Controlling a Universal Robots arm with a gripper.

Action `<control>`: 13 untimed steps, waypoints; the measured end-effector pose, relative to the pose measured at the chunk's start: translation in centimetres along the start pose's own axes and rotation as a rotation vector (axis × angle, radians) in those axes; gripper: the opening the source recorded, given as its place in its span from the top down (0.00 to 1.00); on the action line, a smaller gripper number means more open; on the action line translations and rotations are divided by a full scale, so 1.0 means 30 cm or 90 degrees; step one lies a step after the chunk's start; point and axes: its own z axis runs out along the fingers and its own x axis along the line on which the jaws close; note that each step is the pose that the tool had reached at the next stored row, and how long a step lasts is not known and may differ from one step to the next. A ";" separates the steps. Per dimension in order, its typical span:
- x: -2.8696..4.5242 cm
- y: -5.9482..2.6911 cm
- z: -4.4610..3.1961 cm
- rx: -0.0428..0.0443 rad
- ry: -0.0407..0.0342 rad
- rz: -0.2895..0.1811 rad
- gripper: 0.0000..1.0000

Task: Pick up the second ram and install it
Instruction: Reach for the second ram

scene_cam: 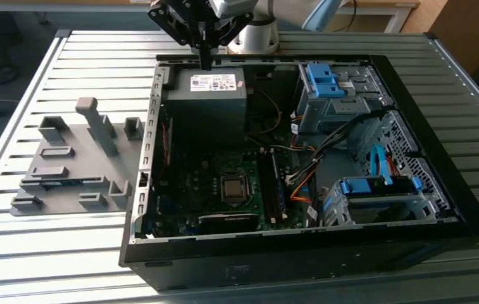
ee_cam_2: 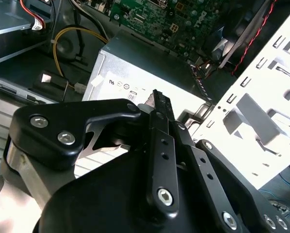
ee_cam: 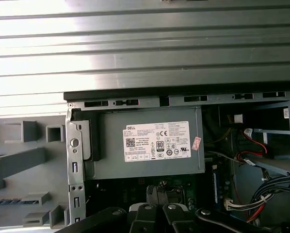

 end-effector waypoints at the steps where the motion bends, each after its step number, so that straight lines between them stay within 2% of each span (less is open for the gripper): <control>1: 0.001 0.000 0.000 0.0000 0.0000 0.000 0.89; 13: 0.009 -0.001 0.000 0.0000 0.0000 0.000 0.89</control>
